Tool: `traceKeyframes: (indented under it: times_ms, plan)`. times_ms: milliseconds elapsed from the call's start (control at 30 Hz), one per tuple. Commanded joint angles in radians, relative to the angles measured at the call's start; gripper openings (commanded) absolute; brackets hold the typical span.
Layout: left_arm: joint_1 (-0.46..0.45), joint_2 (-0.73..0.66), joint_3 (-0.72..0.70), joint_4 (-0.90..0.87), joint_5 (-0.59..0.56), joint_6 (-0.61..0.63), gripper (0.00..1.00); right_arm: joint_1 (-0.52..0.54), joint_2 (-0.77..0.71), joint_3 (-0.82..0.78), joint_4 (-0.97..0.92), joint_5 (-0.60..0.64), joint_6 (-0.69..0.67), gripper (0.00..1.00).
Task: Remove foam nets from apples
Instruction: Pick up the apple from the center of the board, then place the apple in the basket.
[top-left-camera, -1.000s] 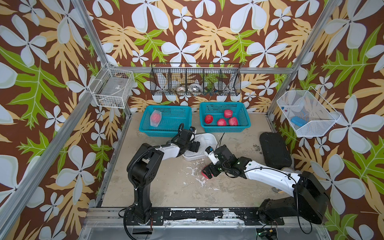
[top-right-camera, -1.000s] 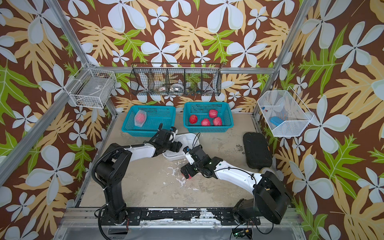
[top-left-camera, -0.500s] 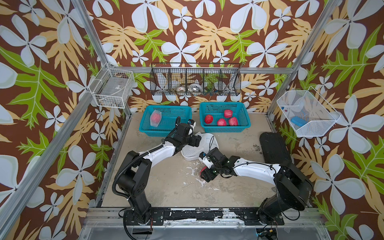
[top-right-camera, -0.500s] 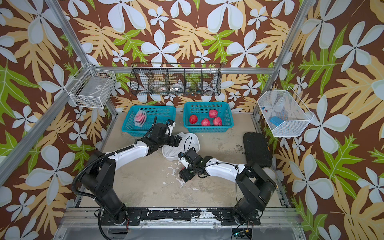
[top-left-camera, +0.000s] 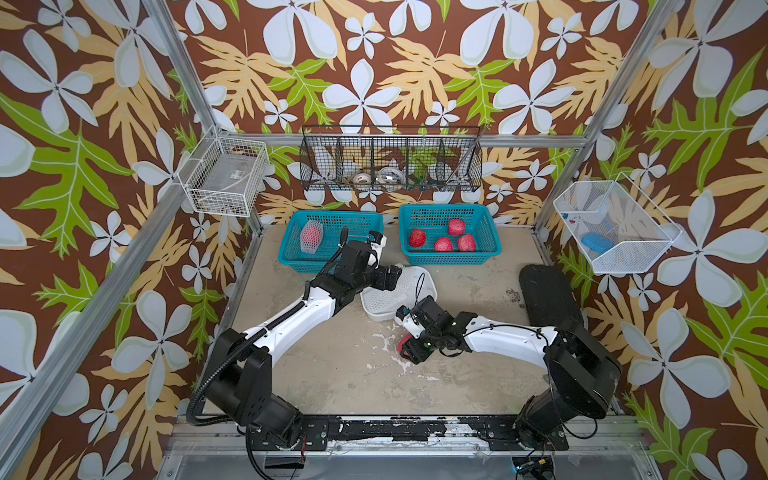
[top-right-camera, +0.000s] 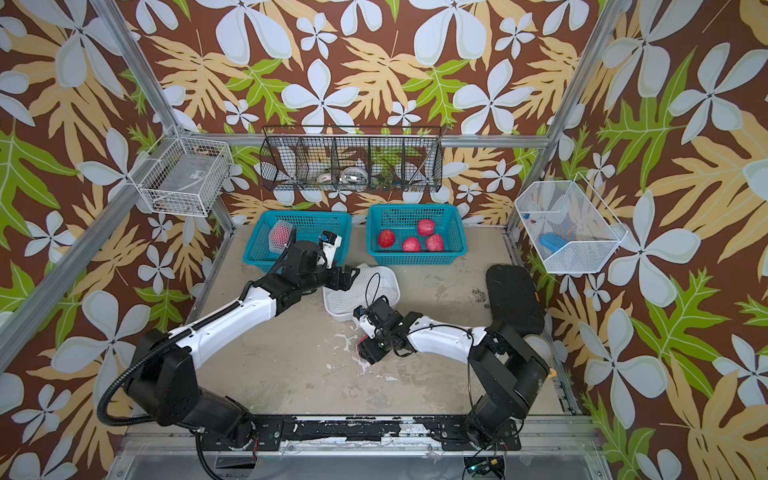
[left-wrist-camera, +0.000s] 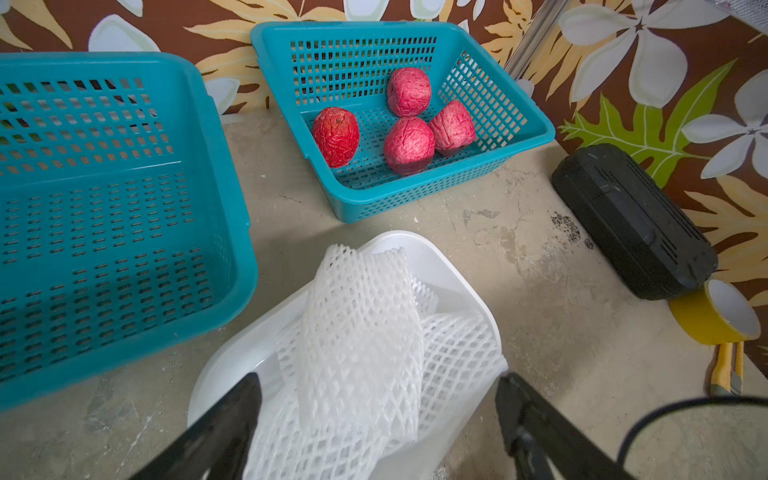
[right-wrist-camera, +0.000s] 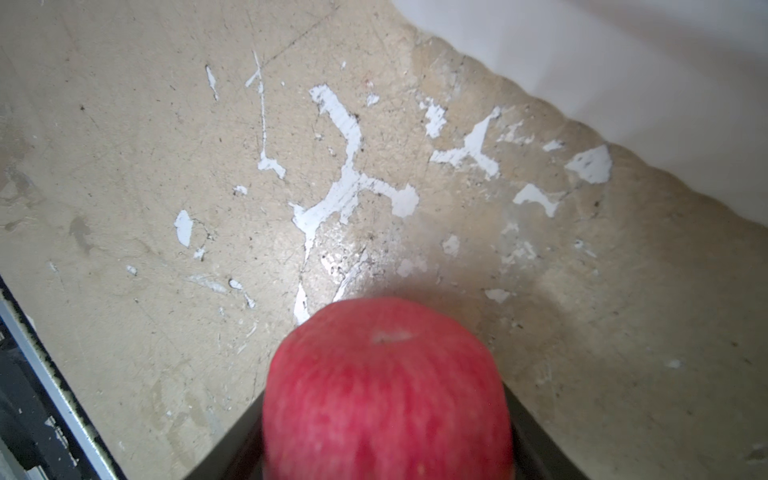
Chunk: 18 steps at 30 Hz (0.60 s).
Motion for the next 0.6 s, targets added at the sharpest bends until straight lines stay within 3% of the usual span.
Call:
traceKeyframes:
  times_ms: [0, 233, 400, 567]
  plan:
    - [0.000, -0.049, -0.058, 0.067, -0.007, -0.043, 0.90, 0.001, -0.041, 0.034, 0.002, -0.023, 0.005, 0.61]
    - [0.001, -0.229, -0.252, 0.333, 0.011, -0.033, 0.90, -0.058, -0.065, 0.218, -0.012, -0.002, -0.009, 0.57]
    - [0.000, -0.309, -0.379, 0.576, 0.173, -0.030, 0.96, -0.246, -0.044, 0.363, 0.055, -0.025, 0.047, 0.55]
    - [-0.013, -0.268, -0.419, 0.746, 0.333, -0.041, 1.00, -0.365, 0.105, 0.586, 0.054, 0.018, 0.045, 0.55]
